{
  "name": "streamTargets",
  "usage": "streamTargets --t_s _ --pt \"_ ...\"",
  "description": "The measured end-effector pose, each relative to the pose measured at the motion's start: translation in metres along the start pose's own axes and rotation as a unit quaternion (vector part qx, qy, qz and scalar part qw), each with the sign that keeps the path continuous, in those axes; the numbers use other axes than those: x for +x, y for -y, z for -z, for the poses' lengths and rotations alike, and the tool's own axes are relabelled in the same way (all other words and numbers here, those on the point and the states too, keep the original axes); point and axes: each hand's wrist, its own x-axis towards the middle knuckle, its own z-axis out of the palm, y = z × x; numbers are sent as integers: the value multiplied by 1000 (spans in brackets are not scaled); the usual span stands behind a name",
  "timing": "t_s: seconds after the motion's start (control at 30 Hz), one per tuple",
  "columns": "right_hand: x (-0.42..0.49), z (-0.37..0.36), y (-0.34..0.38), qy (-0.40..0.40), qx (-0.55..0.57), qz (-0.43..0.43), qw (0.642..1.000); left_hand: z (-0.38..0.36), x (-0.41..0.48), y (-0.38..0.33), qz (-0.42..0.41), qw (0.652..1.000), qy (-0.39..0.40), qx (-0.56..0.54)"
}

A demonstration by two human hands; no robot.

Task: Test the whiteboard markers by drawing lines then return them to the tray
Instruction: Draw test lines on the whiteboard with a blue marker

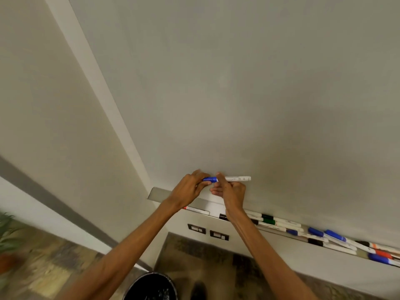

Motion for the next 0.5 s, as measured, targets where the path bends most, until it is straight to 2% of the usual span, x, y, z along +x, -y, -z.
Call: streamTargets --t_s 0.17,0.27,0.4,0.5 --pt "17 1 -46 55 -98 -91 990 -13 -22 58 66 996 56 24" --pt "25 5 -67 55 -97 -123 986 -15 -28 85 98 992 72 35" --pt "42 14 -93 46 -138 -88 985 -27 -26 111 142 986 78 31" --pt "56 21 -114 63 -257 -12 964 -36 -23 125 152 985 73 32"
